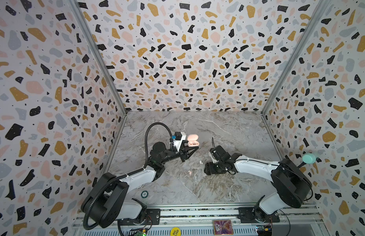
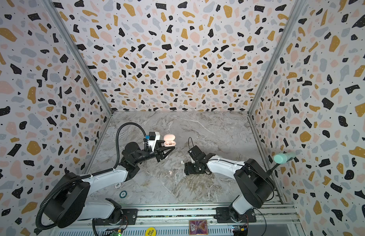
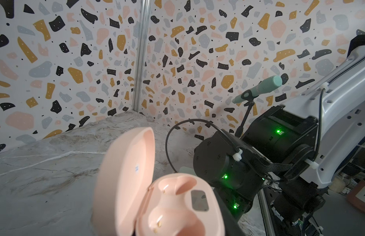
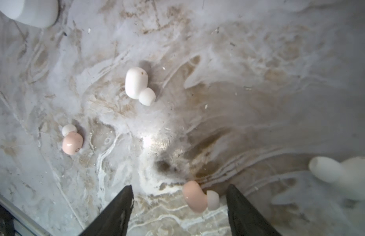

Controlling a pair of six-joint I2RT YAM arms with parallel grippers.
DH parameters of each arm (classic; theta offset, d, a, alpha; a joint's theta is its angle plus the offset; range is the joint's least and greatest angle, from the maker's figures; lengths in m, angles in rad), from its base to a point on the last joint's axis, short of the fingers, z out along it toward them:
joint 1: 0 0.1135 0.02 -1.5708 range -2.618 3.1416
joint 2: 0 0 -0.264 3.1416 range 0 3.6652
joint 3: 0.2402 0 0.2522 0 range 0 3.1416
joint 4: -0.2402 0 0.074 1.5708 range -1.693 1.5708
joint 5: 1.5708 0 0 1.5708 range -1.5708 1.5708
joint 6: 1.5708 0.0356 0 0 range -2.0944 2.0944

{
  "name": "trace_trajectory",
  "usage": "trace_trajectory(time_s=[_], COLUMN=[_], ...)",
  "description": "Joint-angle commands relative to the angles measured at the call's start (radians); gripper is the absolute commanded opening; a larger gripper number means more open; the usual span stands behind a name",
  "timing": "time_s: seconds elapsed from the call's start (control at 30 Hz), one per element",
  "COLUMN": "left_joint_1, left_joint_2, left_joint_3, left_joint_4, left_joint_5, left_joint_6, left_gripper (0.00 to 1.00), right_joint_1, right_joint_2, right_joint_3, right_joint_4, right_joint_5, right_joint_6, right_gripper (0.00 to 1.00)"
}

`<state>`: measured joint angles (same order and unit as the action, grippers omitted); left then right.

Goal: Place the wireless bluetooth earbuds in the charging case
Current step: 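Move the right gripper over the scattered earbuds and lower toward a pink earbud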

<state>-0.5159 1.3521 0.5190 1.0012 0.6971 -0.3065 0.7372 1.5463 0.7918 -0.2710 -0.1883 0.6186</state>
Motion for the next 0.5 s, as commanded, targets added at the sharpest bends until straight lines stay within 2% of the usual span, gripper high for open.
trace_trajectory(time_s=[0.0,0.33,0.47], left_joint_1=[0.007,0.007,0.007], left_joint_2=[-0.017,-0.013,-0.014], left_joint_3=[0.017,0.018,0.016], left_joint_4=[0.035,0.037,0.036], left_joint_5=[0.003,0.003,0.001], left_joint_6=[0.016,0.013,0.013], left_gripper=[0.34,0.34,0.34], right_joint_1=[-0.004,0.011,0.032], right_joint_2=[0.011,-0.051,-0.066], right_joint_3=[0.002,0.019,0.032], right_joint_4=[0.015,0.044,0.03], right_joint_5=[-0.048,-0.161,-0.171], right_joint_6=[0.021,0.044,0.05], right_gripper=[0.73,0.73,0.73])
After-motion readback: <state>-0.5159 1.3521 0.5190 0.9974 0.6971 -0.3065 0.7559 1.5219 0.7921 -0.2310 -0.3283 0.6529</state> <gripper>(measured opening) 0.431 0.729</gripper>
